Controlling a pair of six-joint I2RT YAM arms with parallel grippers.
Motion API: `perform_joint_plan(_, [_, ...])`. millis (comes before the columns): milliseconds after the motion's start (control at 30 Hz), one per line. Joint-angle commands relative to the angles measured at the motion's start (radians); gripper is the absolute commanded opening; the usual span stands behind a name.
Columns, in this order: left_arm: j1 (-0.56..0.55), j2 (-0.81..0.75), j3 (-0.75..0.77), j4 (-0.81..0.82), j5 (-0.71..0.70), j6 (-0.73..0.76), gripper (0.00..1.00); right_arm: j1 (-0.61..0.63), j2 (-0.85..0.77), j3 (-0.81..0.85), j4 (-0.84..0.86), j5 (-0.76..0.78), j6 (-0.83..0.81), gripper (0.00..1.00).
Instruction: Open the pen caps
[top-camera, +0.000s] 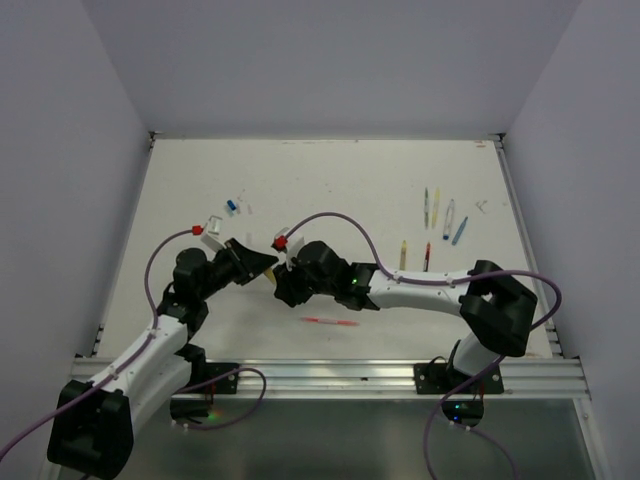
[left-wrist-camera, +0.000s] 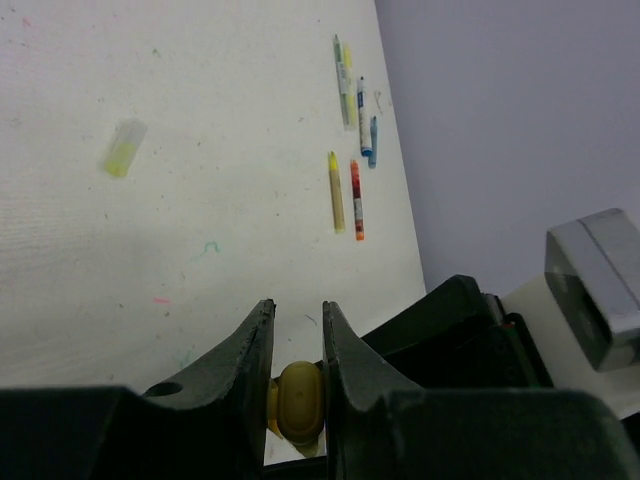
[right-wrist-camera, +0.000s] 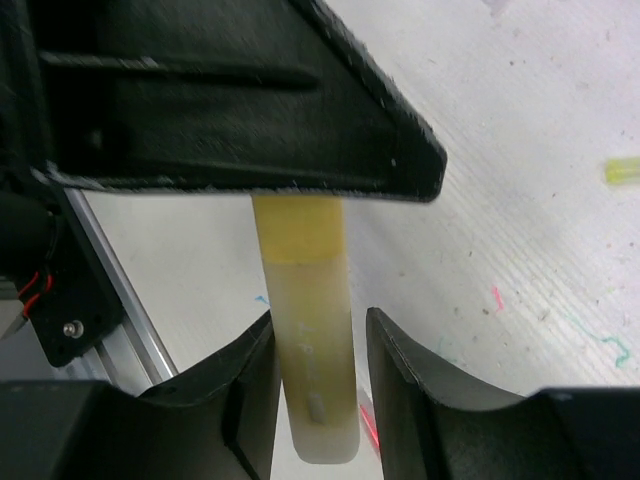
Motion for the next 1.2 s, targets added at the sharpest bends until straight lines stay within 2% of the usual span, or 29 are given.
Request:
perform_joint_plan(0, [-0.004,0.001,0.049,0.031,-0.004,-0.005,0.0,0.005,-0.043,-0.029,-0.004,0.048,-0.014,0.42])
perform_joint_plan(133, [-0.004,0.005,0.045,0.044,-0.001,-0.006,0.0,0.004,-0.027,-0.028,-0.004,0.058,-0.023,0.37])
perform_joint_plan(333, [-0.004,0.01,0.045,0.038,0.0,0.0,0.0,0.005,-0.006,-0.002,0.007,0.064,-0.016,0.13])
perform_joint_plan(367, [-0.004,0.014,0.045,0.038,0.0,0.0,0.0,0.004,0.002,0.003,0.006,0.062,-0.016,0.0])
perform_joint_plan(433, [-0.004,0.022,0.039,0.048,0.011,-0.002,0.0,0.004,0.008,0.015,-0.002,0.061,-0.016,0.0])
perform_joint_plan(467, [-0.004,0.027,0.037,0.053,0.014,-0.002,0.04,0.004,0.007,0.018,-0.002,0.068,-0.01,0.0])
perform_joint_plan(567, [-0.004,0.025,0.017,0.068,0.016,-0.008,0.37,0.004,0.013,0.029,-0.011,0.074,-0.005,0.0])
perform_joint_plan(667, [-0.004,0.016,0.011,0.064,0.007,-0.005,0.44,0.004,0.014,0.035,-0.017,0.076,0.003,0.0])
perform_joint_plan(933, [-0.004,0.014,0.003,0.064,0.01,-0.005,0.39,0.004,0.028,0.044,-0.002,0.064,0.023,0.0])
perform_joint_plan(1000, [-0.004,0.018,0.002,0.068,0.017,-0.005,0.34,0.005,0.028,0.052,-0.004,0.062,0.023,0.0])
perform_joint_plan(1033, [-0.004,0.016,0.0,0.068,0.017,-0.005,0.28,0.005,0.03,0.055,-0.01,0.059,0.023,0.0])
perform_joint_plan(1167, [-0.004,0.016,-0.003,0.068,0.019,-0.005,0.18,0.004,0.033,0.072,-0.01,0.059,0.03,0.0])
